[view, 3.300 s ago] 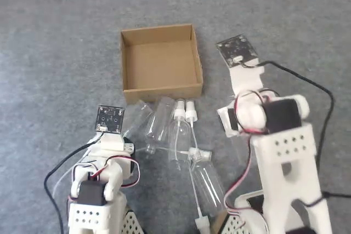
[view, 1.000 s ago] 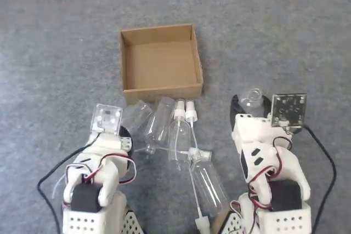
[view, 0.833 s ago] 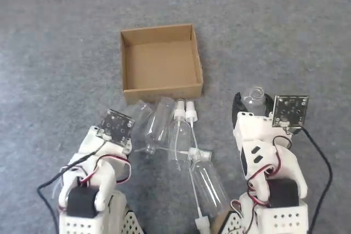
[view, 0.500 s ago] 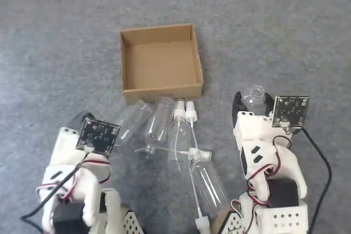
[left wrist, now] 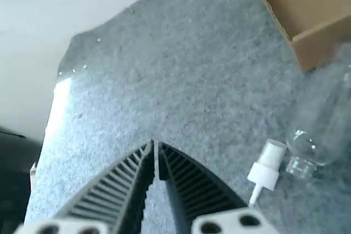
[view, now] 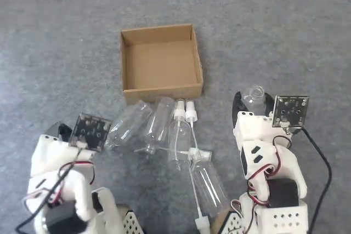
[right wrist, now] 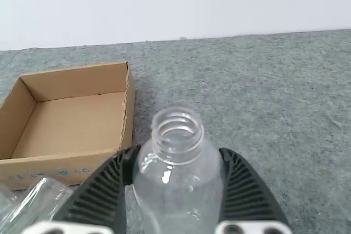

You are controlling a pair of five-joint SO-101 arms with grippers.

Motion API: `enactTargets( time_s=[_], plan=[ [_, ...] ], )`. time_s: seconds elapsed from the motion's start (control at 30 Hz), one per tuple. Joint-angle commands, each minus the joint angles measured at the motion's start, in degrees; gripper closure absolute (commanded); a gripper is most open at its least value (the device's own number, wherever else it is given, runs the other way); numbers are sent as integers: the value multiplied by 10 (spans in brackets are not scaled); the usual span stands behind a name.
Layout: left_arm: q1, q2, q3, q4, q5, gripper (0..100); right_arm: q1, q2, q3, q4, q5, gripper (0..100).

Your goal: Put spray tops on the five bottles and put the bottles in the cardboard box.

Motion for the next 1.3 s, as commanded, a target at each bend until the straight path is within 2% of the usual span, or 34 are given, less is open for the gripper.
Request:
enactTargets(
  time_s=[0.0,0.17,0.4,0.73,1.27],
  plan=[
    [-3,145,-124,40,-7,987,4,-5,2,-18,-5,971],
    [-2,253,-189,91,-41,985,4,-5,3,-18,-5,971],
    [-26,314,-182,91,-73,869,4,-5,3,-18,-4,971],
    [-42,481,-196,86,-105,866,4,-5,4,-18,-3,971],
    [-32,785,-316,79,-113,866,3,-5,4,-17,-2,970]
  ],
)
